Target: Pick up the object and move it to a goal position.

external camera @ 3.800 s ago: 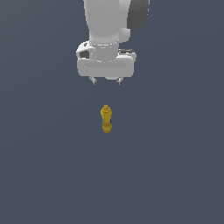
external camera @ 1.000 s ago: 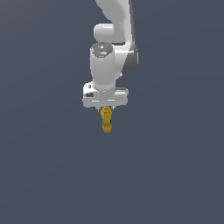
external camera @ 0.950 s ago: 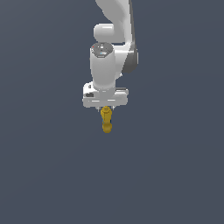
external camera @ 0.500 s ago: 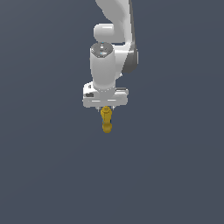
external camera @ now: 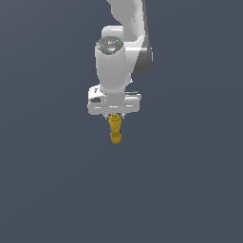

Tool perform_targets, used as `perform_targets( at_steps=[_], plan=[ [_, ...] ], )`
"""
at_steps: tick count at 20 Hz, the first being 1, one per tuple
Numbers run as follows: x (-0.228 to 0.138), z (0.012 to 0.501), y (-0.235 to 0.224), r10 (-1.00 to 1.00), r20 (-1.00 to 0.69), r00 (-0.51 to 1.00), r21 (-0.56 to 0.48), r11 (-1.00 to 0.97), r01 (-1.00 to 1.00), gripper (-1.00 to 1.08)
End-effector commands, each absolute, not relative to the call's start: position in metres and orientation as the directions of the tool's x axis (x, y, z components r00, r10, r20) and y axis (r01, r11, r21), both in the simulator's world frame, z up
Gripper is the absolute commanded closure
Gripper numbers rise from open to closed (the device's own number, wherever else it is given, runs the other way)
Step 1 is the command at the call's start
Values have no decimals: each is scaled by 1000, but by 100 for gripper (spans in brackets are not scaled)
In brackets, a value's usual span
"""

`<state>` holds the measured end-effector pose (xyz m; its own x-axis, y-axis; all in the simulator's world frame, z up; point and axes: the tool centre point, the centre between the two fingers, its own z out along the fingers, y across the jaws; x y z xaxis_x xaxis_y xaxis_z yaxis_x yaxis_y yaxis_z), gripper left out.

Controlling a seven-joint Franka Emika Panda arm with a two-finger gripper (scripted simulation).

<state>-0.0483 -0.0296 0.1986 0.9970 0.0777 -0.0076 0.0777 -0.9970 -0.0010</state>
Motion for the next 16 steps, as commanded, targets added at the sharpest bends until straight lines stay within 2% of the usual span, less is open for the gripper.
perform_targets(
  at_steps=[1, 16],
  plan=[
    [-39, 217, -29, 78, 1, 997, 0, -997, 78, 108],
    [15, 315, -27, 78, 0, 997, 0, -997, 78, 108]
  ],
)
